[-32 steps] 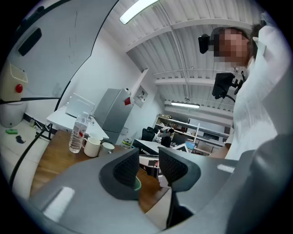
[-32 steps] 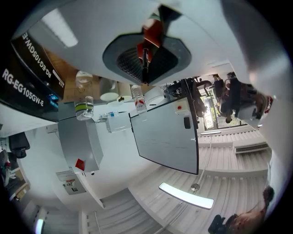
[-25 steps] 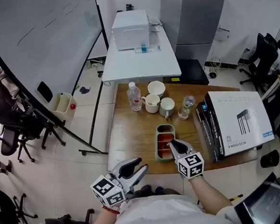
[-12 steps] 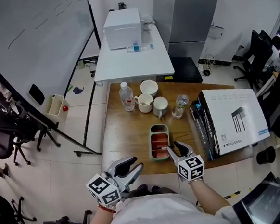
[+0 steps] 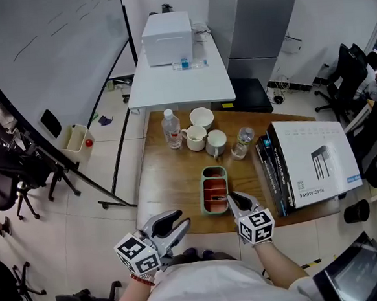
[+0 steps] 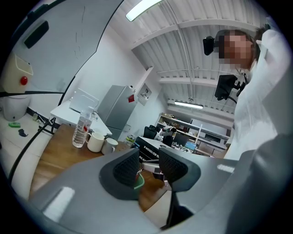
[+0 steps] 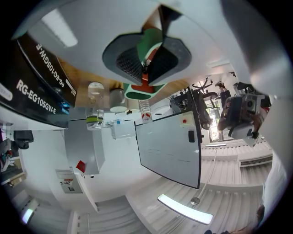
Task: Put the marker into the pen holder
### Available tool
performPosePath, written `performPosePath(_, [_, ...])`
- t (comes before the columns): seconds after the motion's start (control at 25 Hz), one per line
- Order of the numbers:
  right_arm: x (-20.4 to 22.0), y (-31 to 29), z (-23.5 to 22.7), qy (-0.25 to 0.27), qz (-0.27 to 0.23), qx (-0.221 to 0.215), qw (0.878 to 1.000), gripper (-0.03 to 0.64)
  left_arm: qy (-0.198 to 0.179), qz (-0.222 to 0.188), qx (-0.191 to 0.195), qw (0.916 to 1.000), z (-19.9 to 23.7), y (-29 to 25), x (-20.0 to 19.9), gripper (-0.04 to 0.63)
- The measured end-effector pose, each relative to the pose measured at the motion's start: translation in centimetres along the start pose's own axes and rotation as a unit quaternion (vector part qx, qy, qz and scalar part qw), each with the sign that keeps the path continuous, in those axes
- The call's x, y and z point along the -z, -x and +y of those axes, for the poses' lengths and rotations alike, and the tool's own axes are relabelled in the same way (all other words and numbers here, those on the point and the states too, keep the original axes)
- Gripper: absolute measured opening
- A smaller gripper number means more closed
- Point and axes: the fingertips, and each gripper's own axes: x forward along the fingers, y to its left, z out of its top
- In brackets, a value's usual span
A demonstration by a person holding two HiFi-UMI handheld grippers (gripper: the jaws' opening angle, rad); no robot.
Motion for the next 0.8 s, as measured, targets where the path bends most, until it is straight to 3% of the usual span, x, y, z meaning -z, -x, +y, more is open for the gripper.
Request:
performPosePath(0.28, [-6.2,0.4,0.8,-0.003,-0.054,-0.025,0.998,0.026,0.004,-0.001,-0.005,1.0000,0.0,0.4,0.3,0.135])
performPosePath(0.44, [-10.5,0.7,1.1,0.021,-0.091,-0.041,0.995,0.026,-0.014,0.012,-0.001,0.9998,-0.5,0.3,0.6,0.135])
performPosePath(0.6, [-11.1,-0.7,0.5,0.025,-0.090,-0.037,0.995,0.026,-0.013,0.009,0.008,0.9998,-0.7,0.0,0.7,0.135])
performPosePath(0.8, [-12.1,-0.5,0.5,-0.012,-0.113,-0.030,0.993,0.025,-0.011,0.014,0.005,0.9998,-0.5,0.0,0.5,0.135])
